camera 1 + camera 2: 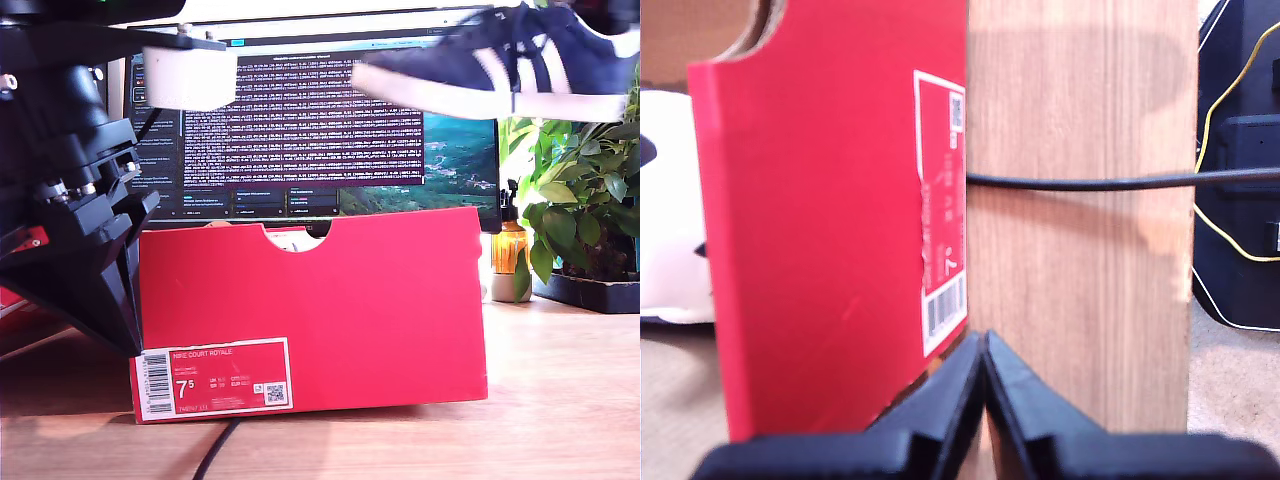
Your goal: Pack the blue shoes by picking the first shoe and placing it inside the red shoebox, left side, then picking and rotating the second shoe and placing it in the shoebox
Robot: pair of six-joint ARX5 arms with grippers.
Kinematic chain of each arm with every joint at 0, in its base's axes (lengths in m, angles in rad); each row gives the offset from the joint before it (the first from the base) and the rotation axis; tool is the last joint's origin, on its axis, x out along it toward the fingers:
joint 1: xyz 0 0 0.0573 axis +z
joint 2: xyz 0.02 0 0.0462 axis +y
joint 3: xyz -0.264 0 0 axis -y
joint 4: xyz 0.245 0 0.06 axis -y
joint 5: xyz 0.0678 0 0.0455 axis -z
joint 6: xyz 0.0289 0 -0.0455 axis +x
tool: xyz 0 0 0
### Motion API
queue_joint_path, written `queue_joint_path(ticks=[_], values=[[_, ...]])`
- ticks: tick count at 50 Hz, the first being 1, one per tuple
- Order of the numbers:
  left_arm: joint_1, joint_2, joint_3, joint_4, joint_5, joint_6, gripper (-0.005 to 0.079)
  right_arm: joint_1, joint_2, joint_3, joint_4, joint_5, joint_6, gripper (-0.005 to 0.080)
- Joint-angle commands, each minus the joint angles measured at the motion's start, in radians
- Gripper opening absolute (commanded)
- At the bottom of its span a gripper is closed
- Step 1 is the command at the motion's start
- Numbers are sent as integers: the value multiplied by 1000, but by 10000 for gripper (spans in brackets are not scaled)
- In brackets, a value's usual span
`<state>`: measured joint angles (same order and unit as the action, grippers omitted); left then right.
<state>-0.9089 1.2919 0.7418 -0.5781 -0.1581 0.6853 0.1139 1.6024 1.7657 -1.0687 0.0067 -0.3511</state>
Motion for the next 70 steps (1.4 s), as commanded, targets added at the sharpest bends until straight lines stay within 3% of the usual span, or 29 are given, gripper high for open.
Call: queue_joint_path(ticks=[1,28,43,70], values=[[-1,11,-6,4,2,-4,-19,17,-30,15,74,-60,-87,-10],[-1,11,-6,4,2,-4,-19,131,-27,15,455,-428,-509,-10],[-1,11,-6,4,2,-4,-19,198,9,15,581,-451,-581,-10],[-1,11,-6,4,5,-4,-19,233,225,15,577,-441,-742,-10]])
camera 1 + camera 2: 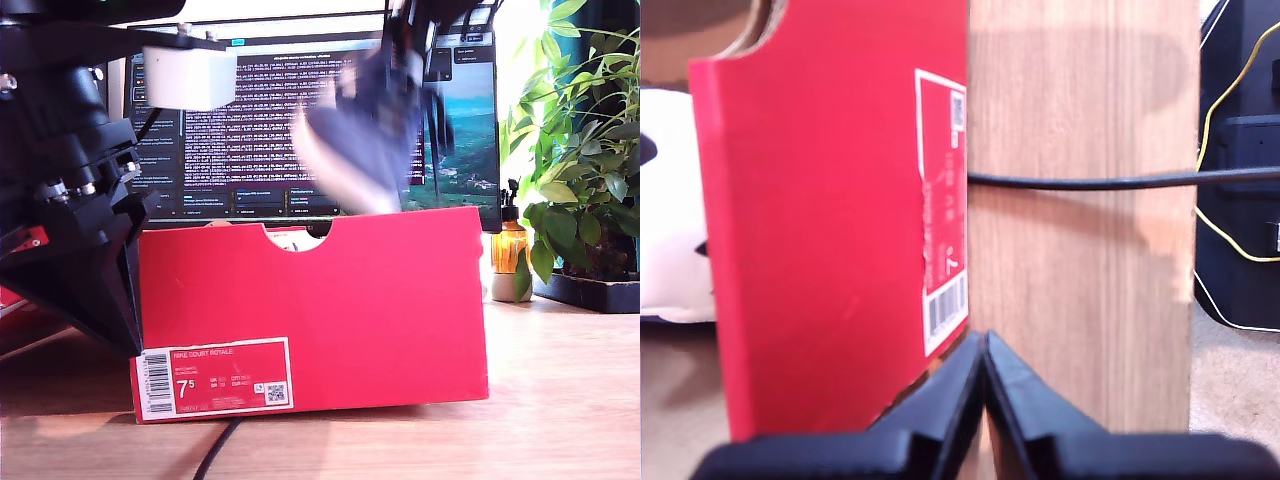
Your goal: Pack the blue shoes by picking the first shoe and placing it inside the red shoebox, left side, then picking and rotating the second shoe and placing it in the shoebox
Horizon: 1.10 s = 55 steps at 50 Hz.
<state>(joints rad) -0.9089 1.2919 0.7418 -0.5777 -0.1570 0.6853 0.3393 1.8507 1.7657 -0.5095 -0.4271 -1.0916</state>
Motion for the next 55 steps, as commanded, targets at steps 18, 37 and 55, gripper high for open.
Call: queue_joint_path(ticks=[18,37,55], values=[[-1,11,-6,2,3,-3,-19,8,90,15,-21,-8,-44,-10],[-1,11,-6,5,3,4,-19,20,172,15,-80,-8,-70,-10],[-1,11,-6,7,0,4,-19,47,268,15,-110,-4,-102,-10]])
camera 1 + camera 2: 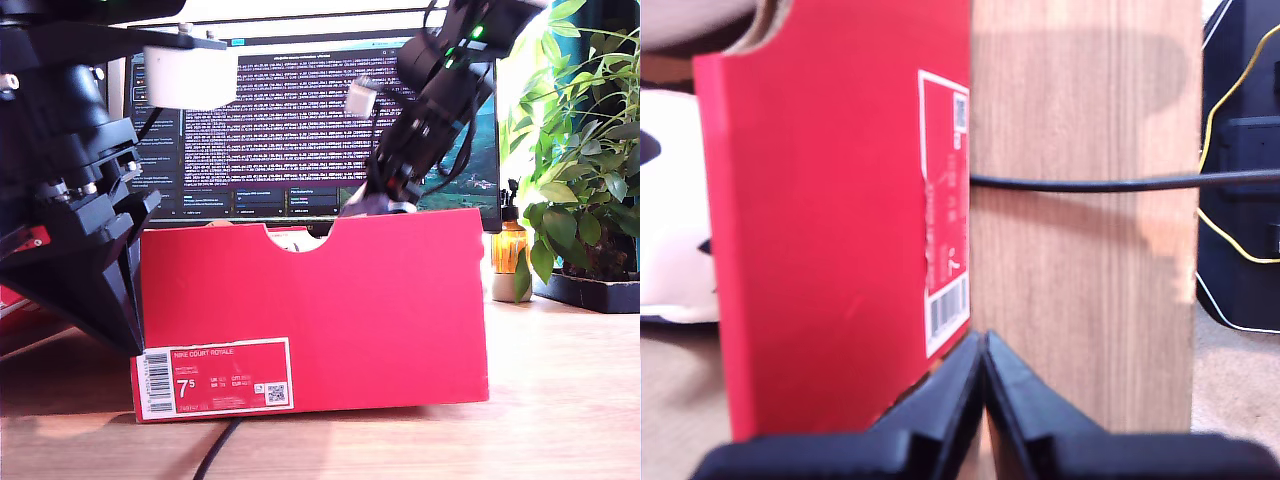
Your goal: Pack the blue shoes by picking the first shoe and placing it inside the red shoebox, left side, then picking and rotating the second shoe and placing it in the shoebox
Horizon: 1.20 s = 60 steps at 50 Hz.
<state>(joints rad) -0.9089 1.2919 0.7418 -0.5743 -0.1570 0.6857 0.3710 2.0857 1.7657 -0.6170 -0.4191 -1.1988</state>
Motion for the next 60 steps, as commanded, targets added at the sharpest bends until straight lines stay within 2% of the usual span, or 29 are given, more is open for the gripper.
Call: queue_joint_path(ticks=[1,17,24,27,32,35,44,53,60], values=[[-1,11,-6,4,-1,3,-19,16,40,15,-5,-9,3,-10],[-1,11,-6,0,-1,3,-19,26,70,15,-5,126,-6,-10],[-1,11,-6,0,-1,3,-19,31,70,15,-9,134,-2,0],[-1,11,-6,0,-1,3,-19,40,70,15,-8,139,-1,68],[-1,11,-6,0,-1,3,-19,52,70,15,-2,142,-1,318],[-1,11,-6,0,-1,3,-19,58,70,15,2,143,-1,396],[-1,11,-6,0,0,3,-19,74,69,16,4,224,-2,399],[-1,11,-6,3,0,3,-19,92,58,17,-17,372,-2,395],[-1,11,-6,3,1,3,-19,98,23,17,-31,377,-2,373]])
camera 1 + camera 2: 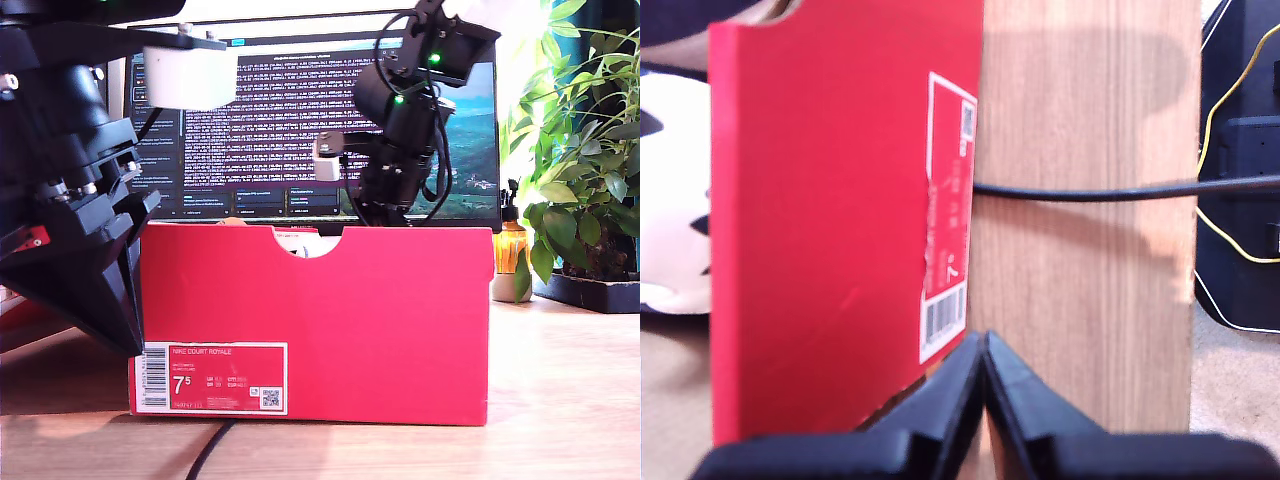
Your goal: Pack the blue shoes by picking the first shoe and placing it inside the red shoebox, left side, then picking and rotating the second shoe and placing it in the shoebox
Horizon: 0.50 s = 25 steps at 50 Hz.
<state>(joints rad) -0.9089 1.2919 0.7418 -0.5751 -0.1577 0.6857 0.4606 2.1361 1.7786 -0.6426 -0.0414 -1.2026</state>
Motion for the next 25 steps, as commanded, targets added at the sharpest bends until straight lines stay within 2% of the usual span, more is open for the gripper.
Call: queue_joint_path(ticks=[1,16,25], values=[[-1,11,-6,5,2,3,-19,8,-33,4,-10,-1,2,372],[-1,11,-6,5,1,3,-19,10,-100,4,-147,12,40,372],[-1,11,-6,7,1,3,-19,18,-129,4,-145,26,128,373]])
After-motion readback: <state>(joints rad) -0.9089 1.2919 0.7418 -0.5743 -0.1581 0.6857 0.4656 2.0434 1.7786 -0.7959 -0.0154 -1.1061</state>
